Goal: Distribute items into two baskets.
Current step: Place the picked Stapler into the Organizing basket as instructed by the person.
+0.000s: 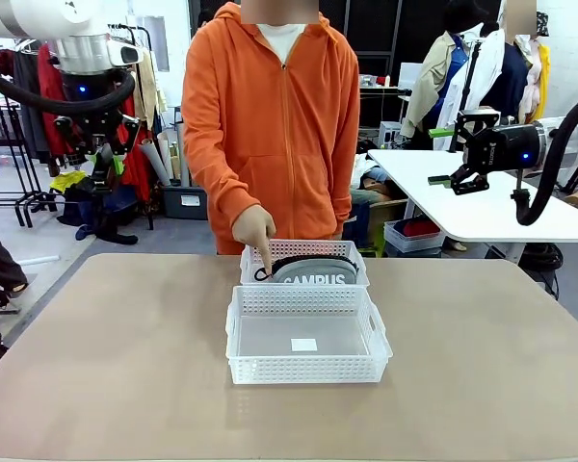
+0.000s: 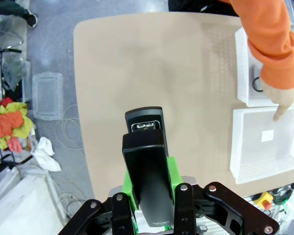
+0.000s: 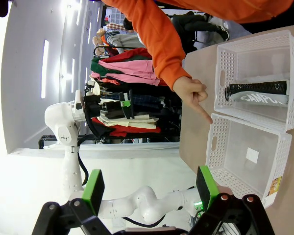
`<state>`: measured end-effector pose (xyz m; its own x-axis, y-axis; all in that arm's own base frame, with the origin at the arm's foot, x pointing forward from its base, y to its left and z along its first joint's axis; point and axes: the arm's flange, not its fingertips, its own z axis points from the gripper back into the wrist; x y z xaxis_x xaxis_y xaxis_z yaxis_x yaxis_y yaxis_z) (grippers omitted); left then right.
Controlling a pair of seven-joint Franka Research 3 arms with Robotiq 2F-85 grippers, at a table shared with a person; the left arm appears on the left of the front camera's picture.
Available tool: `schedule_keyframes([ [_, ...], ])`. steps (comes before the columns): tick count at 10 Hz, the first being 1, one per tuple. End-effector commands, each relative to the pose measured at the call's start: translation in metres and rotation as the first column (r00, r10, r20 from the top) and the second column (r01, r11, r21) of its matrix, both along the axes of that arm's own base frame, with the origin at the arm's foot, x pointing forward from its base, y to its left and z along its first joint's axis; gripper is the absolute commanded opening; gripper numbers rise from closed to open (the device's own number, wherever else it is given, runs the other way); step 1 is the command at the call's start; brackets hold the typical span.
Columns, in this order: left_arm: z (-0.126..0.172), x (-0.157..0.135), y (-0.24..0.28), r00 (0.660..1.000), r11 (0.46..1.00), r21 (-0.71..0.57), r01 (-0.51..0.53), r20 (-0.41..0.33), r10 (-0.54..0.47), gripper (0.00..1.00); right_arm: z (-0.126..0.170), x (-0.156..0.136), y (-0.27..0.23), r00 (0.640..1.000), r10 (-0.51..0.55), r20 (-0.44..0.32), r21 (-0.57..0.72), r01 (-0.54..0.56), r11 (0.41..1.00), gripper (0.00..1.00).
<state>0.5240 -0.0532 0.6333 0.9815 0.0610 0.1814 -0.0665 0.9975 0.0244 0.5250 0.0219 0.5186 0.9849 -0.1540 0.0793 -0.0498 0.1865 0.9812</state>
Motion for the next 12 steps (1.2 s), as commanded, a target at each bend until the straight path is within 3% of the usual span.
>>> schedule_keyframes([
  [1,0.002,-0.003,0.001,1.000,1.000,0.008,-0.001,0.004,0.001,0.00,0.003,0.000,0.000,1.000,-0.008,0.005,0.022,0.008,1.000,1.00],
  [2,0.000,0.000,0.000,1.000,1.000,0.000,0.000,0.000,0.000,0.00,0.003,0.000,0.000,1.000,-0.008,0.005,0.022,0.008,1.000,1.00],
  [3,0.004,-0.004,-0.007,0.996,0.997,0.027,0.073,-0.043,-0.072,0.00,0.003,0.000,0.000,1.000,-0.008,0.005,0.022,0.008,1.000,1.00],
  [5,0.017,-0.011,-0.022,0.964,0.962,0.057,0.268,-0.013,-0.267,0.00,0.003,0.000,0.000,1.000,-0.008,0.005,0.022,0.008,1.000,1.00],
  [6,0.025,-0.016,-0.033,0.902,0.899,0.084,0.430,-0.004,-0.431,0.00,0.003,0.000,0.000,1.000,-0.008,0.005,0.022,0.008,1.000,1.00],
  [8,0.035,-0.026,-0.055,0.778,0.774,0.124,0.621,0.025,-0.628,0.00,0.003,0.000,0.000,1.000,-0.008,0.005,0.022,0.008,1.000,1.00],
  [11,0.049,-0.034,-0.093,0.531,0.527,0.190,0.828,0.036,-0.847,0.00,0.003,0.000,0.000,1.000,-0.008,0.005,0.022,0.008,1.000,1.00],
  [12,0.049,-0.036,-0.103,0.433,0.430,0.205,0.879,0.034,-0.901,0.00,0.003,0.000,0.000,1.000,-0.008,0.005,0.022,0.008,1.000,1.00],
])
